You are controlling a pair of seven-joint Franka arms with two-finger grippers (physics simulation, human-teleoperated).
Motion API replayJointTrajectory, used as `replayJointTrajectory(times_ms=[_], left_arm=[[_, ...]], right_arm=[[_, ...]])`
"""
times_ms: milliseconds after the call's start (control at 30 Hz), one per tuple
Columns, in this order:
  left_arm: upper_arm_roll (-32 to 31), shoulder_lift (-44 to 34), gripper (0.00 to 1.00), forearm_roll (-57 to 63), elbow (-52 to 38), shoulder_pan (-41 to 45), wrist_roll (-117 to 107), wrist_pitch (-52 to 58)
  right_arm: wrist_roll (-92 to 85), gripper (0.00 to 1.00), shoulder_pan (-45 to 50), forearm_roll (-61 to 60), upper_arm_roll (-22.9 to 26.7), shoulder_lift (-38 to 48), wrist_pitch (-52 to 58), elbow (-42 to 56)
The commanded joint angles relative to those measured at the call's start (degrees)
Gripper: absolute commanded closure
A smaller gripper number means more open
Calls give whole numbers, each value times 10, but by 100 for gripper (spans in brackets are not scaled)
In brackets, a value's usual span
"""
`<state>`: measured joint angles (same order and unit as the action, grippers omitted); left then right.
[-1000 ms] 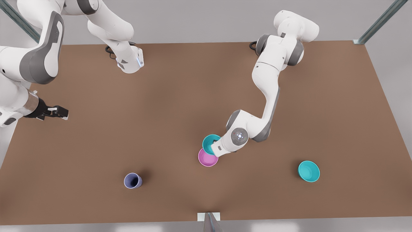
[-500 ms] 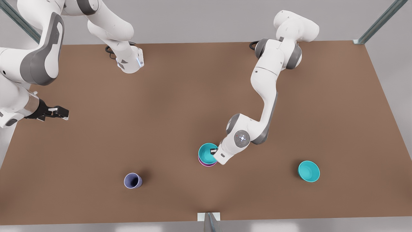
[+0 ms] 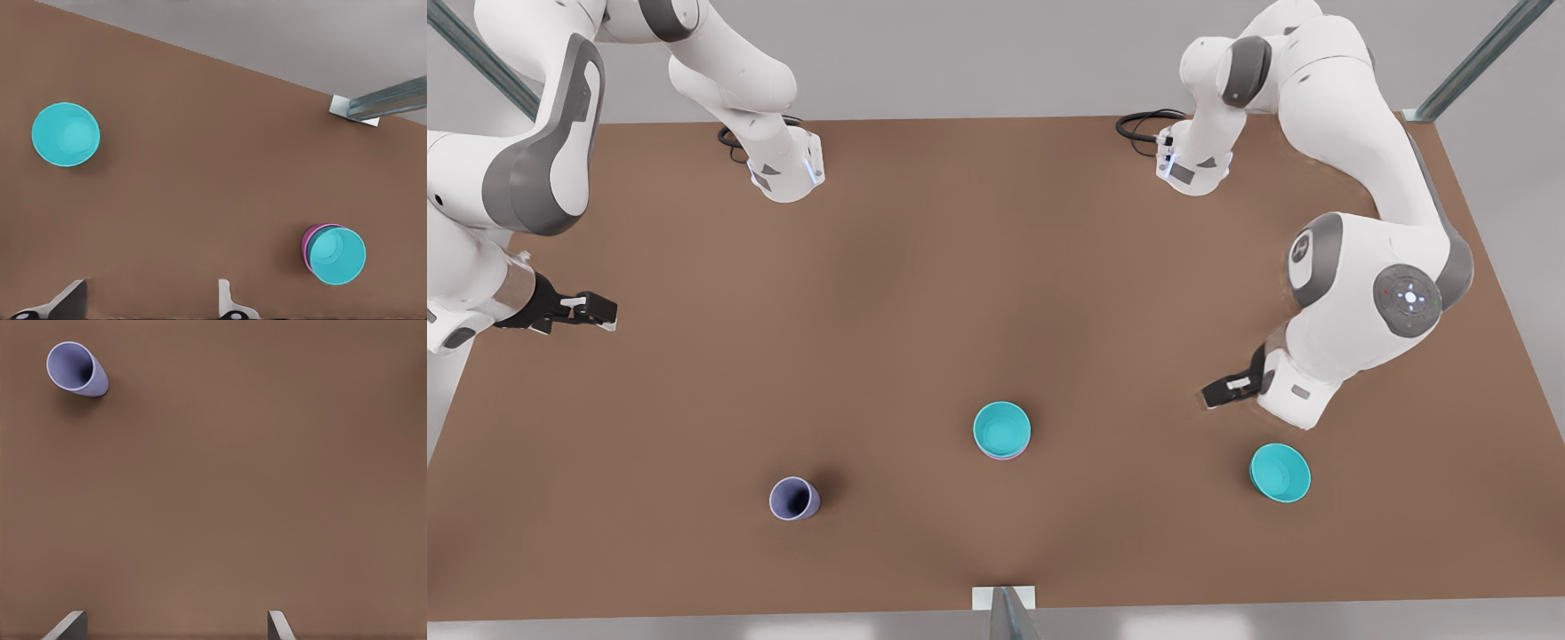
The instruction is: Stack the blue bowl on the pink bowl
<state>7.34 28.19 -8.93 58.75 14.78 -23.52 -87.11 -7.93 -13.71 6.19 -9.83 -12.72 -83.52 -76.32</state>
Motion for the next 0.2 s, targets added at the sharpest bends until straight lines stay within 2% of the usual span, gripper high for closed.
replayJointTrajectory(times_ms=[0,167], left_arm=[[-29,-90,0,72,103,-34,301,101],[-38,-101,0,73,111,-31,301,166]], right_arm=[[-5,0,0,0,0,1,0,0],[-5,0,0,0,0,1,0,-1]])
